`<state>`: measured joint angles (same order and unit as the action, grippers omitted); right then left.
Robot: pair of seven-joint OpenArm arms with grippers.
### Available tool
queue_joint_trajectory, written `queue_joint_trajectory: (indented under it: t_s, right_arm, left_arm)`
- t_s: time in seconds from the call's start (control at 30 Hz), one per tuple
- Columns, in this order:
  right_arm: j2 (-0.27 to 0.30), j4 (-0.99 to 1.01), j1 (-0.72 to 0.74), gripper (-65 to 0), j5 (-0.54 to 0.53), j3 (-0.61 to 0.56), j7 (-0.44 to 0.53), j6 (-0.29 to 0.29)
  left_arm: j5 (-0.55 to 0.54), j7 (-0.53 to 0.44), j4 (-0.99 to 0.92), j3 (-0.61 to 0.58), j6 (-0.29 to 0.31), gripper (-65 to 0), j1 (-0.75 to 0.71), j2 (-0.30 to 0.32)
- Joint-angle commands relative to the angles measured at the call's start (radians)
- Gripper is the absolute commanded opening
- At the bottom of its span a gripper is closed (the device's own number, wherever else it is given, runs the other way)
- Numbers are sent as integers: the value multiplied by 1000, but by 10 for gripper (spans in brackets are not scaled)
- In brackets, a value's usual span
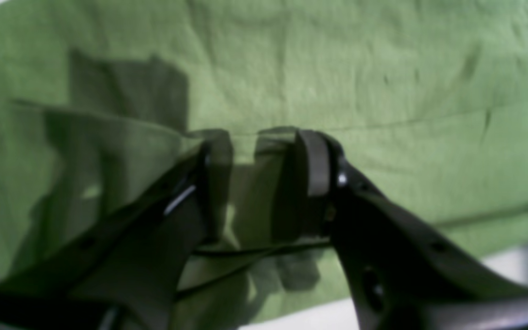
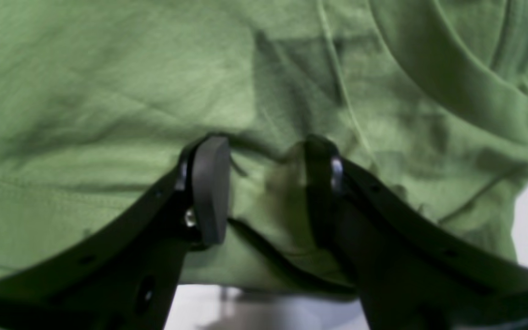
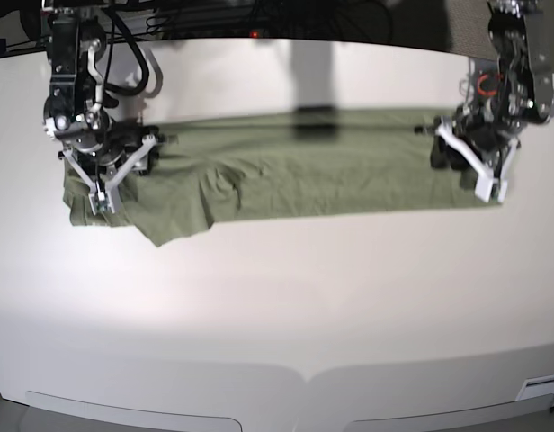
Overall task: Fold the T-shirt properly
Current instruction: 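Release the fabric and regrasp the folded strip's ends with both grippers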
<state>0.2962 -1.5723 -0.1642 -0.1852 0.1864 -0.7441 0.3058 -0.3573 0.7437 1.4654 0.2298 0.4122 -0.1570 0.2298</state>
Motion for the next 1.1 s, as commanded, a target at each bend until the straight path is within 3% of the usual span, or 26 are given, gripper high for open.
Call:
queue_joint_trajectory:
  t_s: [0.0, 0.27, 0.5, 0.7, 0.77, 0.9, 1.07]
  right_arm:
    - [11, 9, 30, -376, 18, 3, 4, -6]
    - [11, 131, 191, -376, 18, 3, 3, -5]
    - [12, 130, 262, -376, 18, 3, -24, 6]
    - [11, 123, 307, -376, 17, 3, -44, 20]
    - [12, 123, 317, -376, 18, 3, -53, 21]
    - [11, 100, 319, -376, 17, 3, -53, 21]
    - [11, 24, 319, -376, 17, 3, -53, 21]
  left_arm:
    - [80, 73, -72, -2, -34, -420, 19, 7]
    - [104, 49, -377, -2, -33, -420, 243, 54]
    - [31, 190, -354, -2, -34, -420, 348, 108]
    - [24, 191, -312, -2, -34, -417, 399, 135]
    - [24, 190, -311, -2, -34, -380, 413, 139]
    - [23, 190, -311, -2, -34, -184, 426, 139]
    - [24, 211, -311, -2, 9, -191, 426, 140]
